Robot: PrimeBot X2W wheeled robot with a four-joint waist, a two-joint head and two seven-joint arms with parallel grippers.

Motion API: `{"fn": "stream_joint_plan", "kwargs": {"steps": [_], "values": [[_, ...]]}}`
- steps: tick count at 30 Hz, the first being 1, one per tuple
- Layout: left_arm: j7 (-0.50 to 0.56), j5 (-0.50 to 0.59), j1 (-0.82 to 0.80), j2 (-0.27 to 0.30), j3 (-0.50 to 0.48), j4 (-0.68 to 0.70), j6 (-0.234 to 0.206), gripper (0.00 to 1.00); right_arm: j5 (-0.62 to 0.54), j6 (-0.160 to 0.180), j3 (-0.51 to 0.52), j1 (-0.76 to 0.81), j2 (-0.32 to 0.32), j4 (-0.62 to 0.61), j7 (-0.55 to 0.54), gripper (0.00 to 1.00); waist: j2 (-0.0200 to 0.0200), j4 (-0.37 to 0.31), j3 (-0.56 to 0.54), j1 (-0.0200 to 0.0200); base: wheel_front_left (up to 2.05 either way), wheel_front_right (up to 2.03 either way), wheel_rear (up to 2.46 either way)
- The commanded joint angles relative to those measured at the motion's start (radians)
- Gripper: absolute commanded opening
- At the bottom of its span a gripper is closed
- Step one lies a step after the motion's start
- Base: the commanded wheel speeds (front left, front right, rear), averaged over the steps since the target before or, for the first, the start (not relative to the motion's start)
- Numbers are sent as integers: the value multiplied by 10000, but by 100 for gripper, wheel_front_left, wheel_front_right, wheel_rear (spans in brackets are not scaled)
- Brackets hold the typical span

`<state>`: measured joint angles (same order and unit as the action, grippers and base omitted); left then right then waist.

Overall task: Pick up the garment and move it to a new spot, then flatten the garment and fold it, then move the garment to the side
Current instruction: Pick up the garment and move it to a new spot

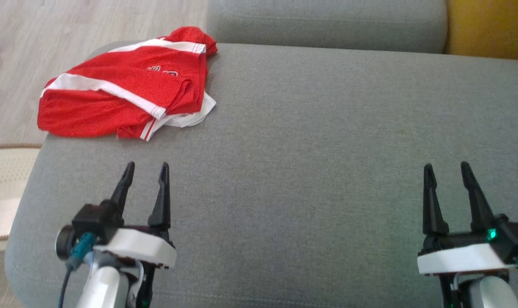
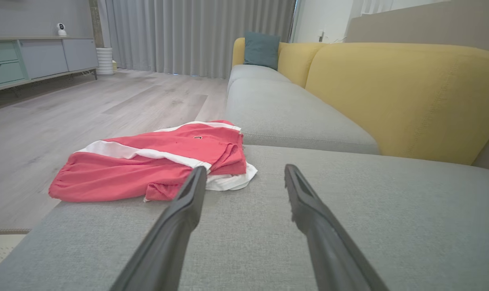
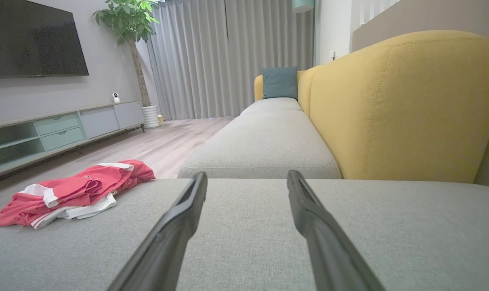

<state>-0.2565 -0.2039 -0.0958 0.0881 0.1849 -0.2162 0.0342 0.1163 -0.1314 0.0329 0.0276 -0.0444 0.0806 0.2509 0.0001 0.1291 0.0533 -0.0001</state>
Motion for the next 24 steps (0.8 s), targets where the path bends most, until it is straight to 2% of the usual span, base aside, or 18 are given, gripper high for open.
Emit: {"fn": "stream_joint_plan", "kwargs": {"steps": [1, 17, 24], "values": [[-52, 18, -120, -37, -321, 524, -107, 100, 173, 7, -287, -83, -58, -244, 108, 100, -1, -121, -146, 1, 0, 0, 0], [-53, 190, 377, -276, -168, 571, -155, 100, 358, 7, -374, 9, -58, -204, 108, 100, -1, -319, -292, 1, 0, 0, 0], [-53, 322, 134, -142, -422, 728, -162, 100, 255, 7, -311, 8, -58, -301, 108, 100, -1, -189, -151, 1, 0, 0, 0]]}}
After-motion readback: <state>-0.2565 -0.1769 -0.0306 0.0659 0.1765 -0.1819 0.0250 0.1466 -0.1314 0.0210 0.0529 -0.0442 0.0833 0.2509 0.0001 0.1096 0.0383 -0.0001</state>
